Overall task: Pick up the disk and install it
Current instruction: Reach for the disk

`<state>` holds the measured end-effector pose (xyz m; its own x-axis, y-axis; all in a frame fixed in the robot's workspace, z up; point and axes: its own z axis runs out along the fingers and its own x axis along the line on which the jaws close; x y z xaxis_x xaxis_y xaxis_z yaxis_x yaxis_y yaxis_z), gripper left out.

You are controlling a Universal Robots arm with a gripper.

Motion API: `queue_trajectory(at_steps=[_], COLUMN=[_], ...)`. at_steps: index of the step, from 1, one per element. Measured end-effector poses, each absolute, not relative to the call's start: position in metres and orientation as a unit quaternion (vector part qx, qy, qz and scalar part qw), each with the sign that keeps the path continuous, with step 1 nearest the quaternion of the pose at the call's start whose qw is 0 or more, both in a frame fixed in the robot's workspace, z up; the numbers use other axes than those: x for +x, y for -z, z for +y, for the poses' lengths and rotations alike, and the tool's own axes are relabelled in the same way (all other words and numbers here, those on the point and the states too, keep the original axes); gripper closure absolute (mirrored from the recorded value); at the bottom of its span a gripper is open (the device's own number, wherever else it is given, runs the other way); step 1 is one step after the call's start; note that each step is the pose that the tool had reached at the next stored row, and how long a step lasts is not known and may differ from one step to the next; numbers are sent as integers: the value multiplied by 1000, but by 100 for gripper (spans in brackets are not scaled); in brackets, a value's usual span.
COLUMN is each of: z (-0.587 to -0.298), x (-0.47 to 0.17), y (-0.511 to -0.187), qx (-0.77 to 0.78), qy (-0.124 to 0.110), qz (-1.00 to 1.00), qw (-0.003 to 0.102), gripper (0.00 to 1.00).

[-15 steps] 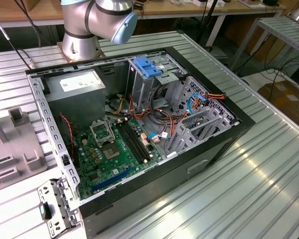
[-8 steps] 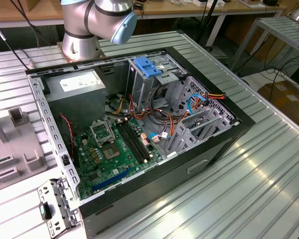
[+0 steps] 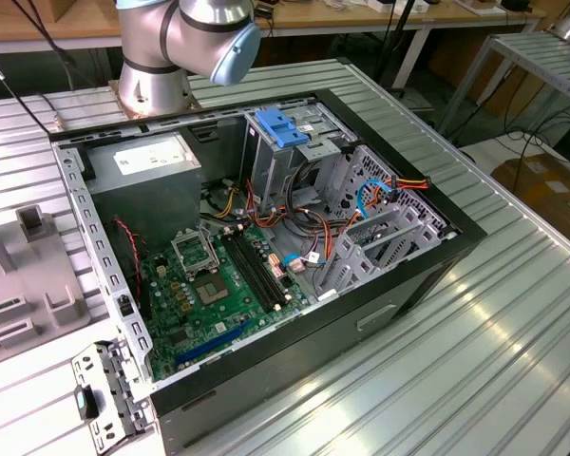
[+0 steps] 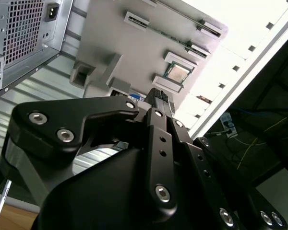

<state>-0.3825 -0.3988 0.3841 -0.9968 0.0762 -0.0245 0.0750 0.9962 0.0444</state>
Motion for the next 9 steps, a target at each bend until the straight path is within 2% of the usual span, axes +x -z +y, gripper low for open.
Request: queue_trajectory(at_steps=[9], z=[-395], x=[-399], y=[-377], qx=[38], qy=[-21], qz=[999], qw=[13], gripper=[89])
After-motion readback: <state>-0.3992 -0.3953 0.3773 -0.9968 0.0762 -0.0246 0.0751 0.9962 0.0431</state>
